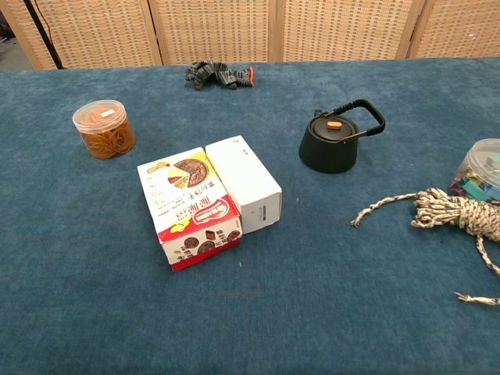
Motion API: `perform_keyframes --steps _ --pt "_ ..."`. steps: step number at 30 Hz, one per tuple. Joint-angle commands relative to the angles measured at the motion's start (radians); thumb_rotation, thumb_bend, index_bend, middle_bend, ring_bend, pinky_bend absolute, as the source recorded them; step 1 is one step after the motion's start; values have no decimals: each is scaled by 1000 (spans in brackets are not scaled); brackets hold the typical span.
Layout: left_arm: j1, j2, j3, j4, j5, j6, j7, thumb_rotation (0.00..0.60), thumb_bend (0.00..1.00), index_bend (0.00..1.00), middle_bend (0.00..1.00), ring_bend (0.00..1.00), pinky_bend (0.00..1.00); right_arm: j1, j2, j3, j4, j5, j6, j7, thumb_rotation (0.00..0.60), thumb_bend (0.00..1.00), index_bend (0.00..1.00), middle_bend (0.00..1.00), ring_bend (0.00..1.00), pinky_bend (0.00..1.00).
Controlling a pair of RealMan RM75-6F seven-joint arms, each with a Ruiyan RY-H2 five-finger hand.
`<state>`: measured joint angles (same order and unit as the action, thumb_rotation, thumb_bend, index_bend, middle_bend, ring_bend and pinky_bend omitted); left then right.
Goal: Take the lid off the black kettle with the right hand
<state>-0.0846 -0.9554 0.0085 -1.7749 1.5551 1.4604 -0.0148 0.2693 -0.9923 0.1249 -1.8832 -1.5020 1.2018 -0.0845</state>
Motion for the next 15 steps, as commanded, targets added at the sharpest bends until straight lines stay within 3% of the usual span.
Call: perform_keyframes --steps 1,6,15 --pt "-5 3 -4 -2 -7 -7 -7 600 90 0 0 0 0 115 -39 72 -60 118 -100 -127 600 118 294 0 0 0" --pt "-9 7 -3 2 -5 -14 -23 600 89 0 0 0 0 238 -172 125 -56 283 -154 -352 600 204 351 0 0 0" --pt "-17 22 0 6 -6 -34 -51 600 90 0 0 0 0 428 -424 176 67 581 -138 -635 600 241 372 0 0 0"
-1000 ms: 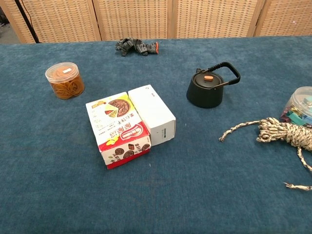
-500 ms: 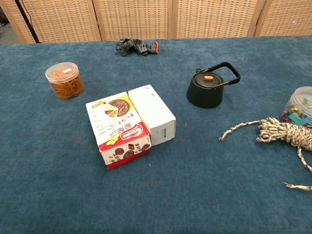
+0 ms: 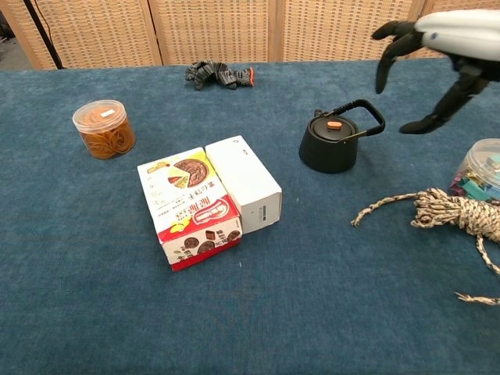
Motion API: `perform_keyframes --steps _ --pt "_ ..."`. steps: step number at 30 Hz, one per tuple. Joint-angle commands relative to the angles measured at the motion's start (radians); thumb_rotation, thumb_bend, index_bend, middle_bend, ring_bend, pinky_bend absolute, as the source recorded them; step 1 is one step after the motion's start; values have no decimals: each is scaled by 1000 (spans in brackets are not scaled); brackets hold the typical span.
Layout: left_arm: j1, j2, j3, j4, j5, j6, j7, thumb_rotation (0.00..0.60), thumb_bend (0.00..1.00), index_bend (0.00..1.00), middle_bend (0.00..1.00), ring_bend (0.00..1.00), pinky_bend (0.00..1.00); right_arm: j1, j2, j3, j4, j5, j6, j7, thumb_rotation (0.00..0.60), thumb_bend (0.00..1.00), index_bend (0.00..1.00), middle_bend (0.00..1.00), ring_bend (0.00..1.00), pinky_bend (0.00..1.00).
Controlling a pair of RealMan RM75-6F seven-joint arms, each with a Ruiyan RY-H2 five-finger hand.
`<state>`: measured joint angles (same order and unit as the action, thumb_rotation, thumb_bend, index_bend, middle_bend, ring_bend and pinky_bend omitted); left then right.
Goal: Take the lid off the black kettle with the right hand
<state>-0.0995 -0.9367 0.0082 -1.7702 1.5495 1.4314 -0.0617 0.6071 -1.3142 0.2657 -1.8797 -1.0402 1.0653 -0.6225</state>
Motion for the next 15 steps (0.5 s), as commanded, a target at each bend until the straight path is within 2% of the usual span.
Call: perform_keyframes --steps 1,8,15 --pt "-5 5 1 1 -1 -10 -7 600 89 0 0 0 0 115 -129 47 83 165 -1 -116 600 242 375 0 0 0" --pt "-11 15 -1 1 -8 -21 -26 600 90 0 0 0 0 223 -221 113 186 385 14 -162 600 309 425 0 0 0" --pt "-15 23 -1 3 -10 -27 -48 600 89 0 0 0 0 268 -249 113 242 482 31 -168 600 330 439 0 0 0"
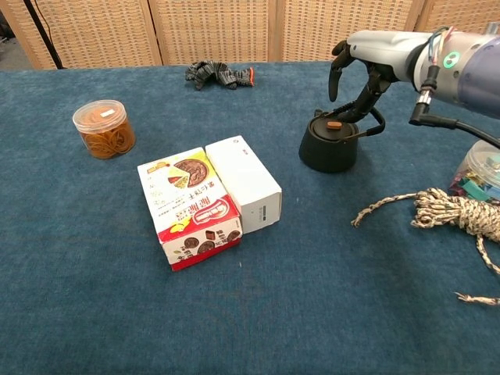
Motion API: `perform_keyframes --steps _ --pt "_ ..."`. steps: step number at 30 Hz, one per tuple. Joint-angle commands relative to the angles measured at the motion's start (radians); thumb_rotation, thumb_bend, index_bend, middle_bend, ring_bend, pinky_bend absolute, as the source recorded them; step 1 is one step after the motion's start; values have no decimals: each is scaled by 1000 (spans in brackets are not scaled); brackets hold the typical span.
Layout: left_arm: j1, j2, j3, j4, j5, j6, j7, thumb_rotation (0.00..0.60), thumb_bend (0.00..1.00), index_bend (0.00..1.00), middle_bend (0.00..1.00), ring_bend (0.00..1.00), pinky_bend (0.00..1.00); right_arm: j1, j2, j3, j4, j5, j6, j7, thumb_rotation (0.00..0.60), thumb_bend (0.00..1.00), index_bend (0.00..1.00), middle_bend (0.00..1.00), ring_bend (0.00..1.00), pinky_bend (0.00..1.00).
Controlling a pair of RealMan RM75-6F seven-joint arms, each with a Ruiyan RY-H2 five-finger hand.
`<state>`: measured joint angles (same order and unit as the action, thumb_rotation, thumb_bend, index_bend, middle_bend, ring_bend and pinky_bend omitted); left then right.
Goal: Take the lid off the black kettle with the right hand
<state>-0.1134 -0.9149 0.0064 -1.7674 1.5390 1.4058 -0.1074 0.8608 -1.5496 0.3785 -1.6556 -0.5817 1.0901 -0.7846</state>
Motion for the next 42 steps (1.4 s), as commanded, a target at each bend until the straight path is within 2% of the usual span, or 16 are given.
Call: perform_keyframes --steps 1,8,17,42 --pt "-1 3 2 1 2 -3 -5 600 90 0 0 0 0 20 -17 0 25 36 6 -6 600 330 443 0 0 0" --pt "0 6 5 -1 2 -4 -9 600 89 0 0 0 0 70 -57 -3 98 116 6 -20 600 334 457 0 0 0" --pt "-2 21 4 1 -1 -8 -51 600 89 0 0 0 0 93 -83 -21 169 138 -15 4 600 337 464 0 0 0" --pt "-5 31 1 9 -6 -10 -94 600 87 0 0 0 0 138 -109 -31 229 203 -15 -6 600 339 480 0 0 0"
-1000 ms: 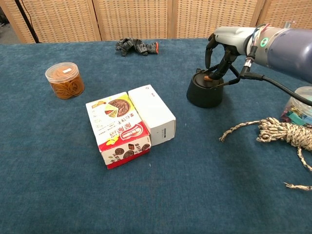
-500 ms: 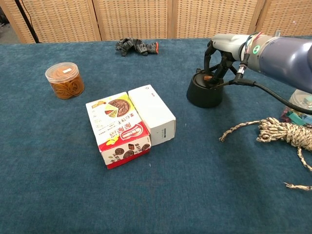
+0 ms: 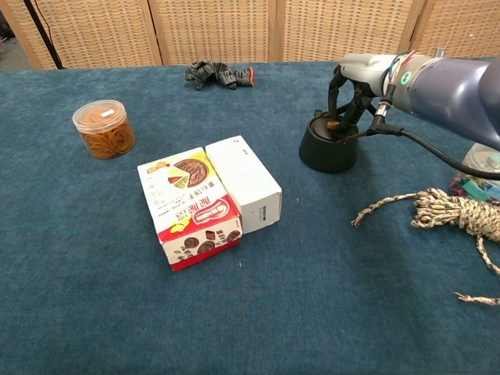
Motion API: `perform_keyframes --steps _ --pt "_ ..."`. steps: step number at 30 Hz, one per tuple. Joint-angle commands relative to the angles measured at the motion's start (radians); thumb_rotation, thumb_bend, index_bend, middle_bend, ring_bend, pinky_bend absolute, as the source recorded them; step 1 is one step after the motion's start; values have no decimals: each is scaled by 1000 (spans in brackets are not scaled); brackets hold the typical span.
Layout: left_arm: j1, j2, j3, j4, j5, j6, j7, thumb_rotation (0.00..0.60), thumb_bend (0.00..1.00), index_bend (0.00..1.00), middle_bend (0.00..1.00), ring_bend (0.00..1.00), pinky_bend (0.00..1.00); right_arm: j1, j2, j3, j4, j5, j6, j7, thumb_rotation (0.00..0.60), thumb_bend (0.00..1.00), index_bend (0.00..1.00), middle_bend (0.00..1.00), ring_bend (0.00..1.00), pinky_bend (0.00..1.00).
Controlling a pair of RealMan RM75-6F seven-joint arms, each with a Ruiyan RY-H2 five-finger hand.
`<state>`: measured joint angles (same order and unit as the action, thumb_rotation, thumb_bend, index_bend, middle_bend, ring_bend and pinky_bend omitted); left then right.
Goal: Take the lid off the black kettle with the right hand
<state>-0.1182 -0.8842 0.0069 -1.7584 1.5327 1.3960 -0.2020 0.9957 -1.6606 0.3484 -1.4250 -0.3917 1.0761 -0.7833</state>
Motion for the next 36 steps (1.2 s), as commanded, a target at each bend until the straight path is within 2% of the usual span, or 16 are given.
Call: perform_keyframes --steps 1,27,36 --pt "1 0 1 0 2 1 1 600 87 0 0 0 0 5 2 0 -2 19 -1 -10 600 339 480 0 0 0" --pt "-1 1 -1 3 0 1 -5 600 87 0 0 0 0 29 -18 -10 37 61 -7 -27 600 372 500 0 0 0" --pt "0 2 -1 4 -1 1 -7 600 87 0 0 0 0 33 -29 -14 51 44 -4 -21 600 384 571 0 0 0"
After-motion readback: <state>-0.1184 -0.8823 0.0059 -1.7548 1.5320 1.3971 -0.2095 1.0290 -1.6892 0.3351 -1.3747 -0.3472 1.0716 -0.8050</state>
